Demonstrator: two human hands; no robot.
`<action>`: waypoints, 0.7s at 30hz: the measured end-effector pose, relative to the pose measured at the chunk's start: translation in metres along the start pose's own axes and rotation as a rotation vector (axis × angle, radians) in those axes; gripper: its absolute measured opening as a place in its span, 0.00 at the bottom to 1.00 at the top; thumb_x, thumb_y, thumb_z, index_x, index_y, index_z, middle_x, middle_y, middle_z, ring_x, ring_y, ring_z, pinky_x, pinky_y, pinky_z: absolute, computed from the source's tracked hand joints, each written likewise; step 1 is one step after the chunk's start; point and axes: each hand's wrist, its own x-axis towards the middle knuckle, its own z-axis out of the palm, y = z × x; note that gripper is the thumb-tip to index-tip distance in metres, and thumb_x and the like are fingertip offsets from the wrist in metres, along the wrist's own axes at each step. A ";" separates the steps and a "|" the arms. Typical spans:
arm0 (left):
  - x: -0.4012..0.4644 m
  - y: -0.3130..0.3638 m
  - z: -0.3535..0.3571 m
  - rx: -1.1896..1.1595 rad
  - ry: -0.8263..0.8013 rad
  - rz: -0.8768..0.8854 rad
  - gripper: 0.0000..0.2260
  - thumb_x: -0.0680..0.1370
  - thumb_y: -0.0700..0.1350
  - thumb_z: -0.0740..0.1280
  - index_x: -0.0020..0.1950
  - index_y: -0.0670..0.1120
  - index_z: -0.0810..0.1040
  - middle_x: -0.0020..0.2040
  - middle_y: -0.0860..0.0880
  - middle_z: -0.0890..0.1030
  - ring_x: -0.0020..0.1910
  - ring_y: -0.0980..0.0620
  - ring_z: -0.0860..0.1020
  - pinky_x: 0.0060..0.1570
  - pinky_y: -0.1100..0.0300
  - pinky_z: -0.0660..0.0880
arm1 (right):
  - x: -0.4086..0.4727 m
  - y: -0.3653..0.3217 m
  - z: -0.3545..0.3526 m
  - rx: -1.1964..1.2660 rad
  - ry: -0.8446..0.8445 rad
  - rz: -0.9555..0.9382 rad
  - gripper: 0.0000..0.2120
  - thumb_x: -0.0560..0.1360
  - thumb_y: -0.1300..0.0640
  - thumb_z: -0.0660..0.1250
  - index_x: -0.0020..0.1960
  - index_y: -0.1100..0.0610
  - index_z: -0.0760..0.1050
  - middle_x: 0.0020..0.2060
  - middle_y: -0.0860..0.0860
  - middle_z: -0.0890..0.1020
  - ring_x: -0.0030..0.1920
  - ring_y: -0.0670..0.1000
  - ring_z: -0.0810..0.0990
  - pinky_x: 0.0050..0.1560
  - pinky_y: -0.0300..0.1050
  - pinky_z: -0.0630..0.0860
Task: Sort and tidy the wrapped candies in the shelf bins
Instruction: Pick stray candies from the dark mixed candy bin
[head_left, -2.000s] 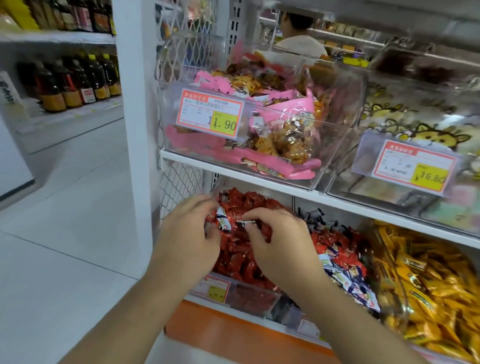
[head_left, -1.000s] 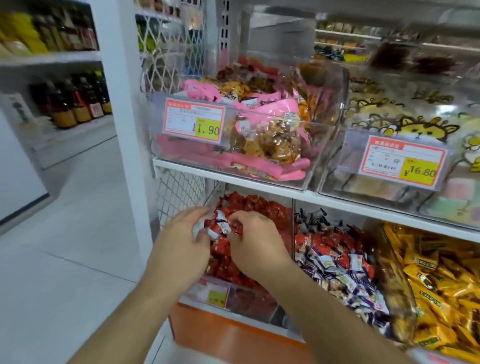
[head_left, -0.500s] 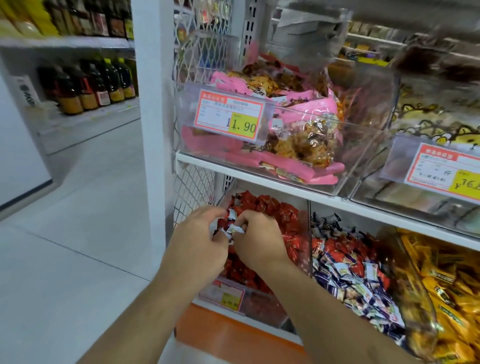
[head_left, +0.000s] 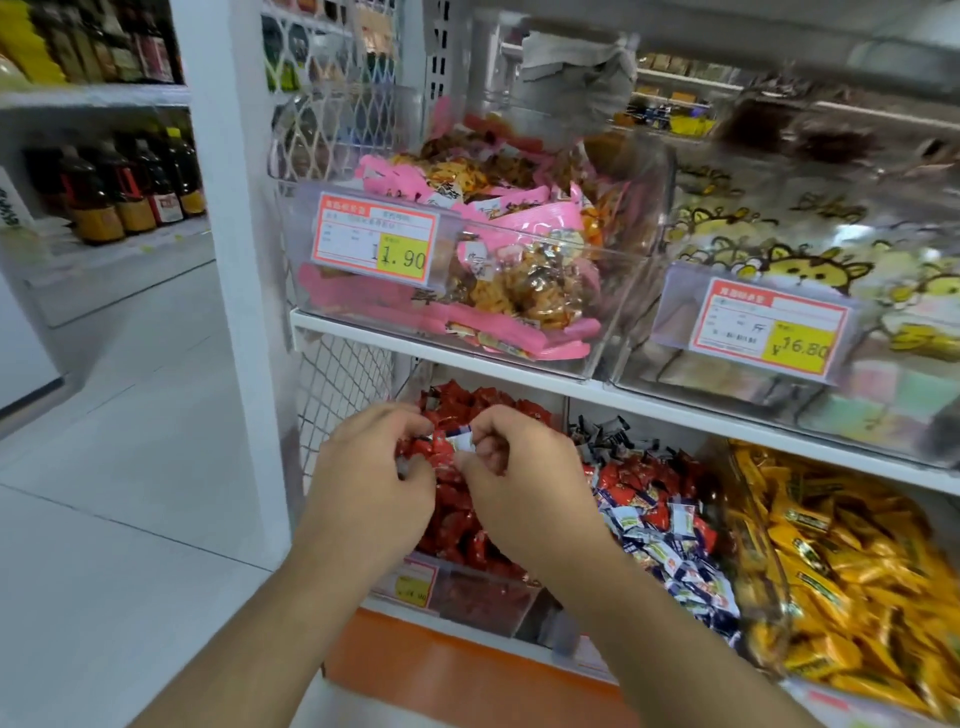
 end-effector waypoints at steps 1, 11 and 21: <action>-0.002 0.004 0.000 -0.017 -0.006 0.011 0.13 0.77 0.40 0.69 0.57 0.56 0.81 0.60 0.63 0.77 0.63 0.62 0.72 0.59 0.75 0.63 | -0.011 0.001 -0.013 0.015 0.014 0.000 0.08 0.79 0.53 0.71 0.44 0.48 0.73 0.38 0.47 0.77 0.39 0.47 0.74 0.38 0.43 0.74; -0.016 0.026 0.014 -0.050 -0.124 0.068 0.13 0.78 0.40 0.69 0.54 0.58 0.81 0.55 0.68 0.76 0.57 0.67 0.72 0.59 0.69 0.66 | -0.062 0.088 -0.090 -0.274 0.137 0.300 0.25 0.78 0.57 0.72 0.74 0.48 0.73 0.62 0.48 0.77 0.57 0.48 0.79 0.59 0.46 0.79; 0.002 -0.002 -0.003 -0.038 0.001 -0.045 0.15 0.80 0.39 0.67 0.63 0.54 0.80 0.61 0.59 0.77 0.60 0.60 0.72 0.60 0.63 0.65 | -0.057 0.036 -0.047 -0.133 0.052 -0.018 0.12 0.79 0.59 0.69 0.59 0.46 0.77 0.49 0.36 0.75 0.49 0.38 0.76 0.49 0.27 0.71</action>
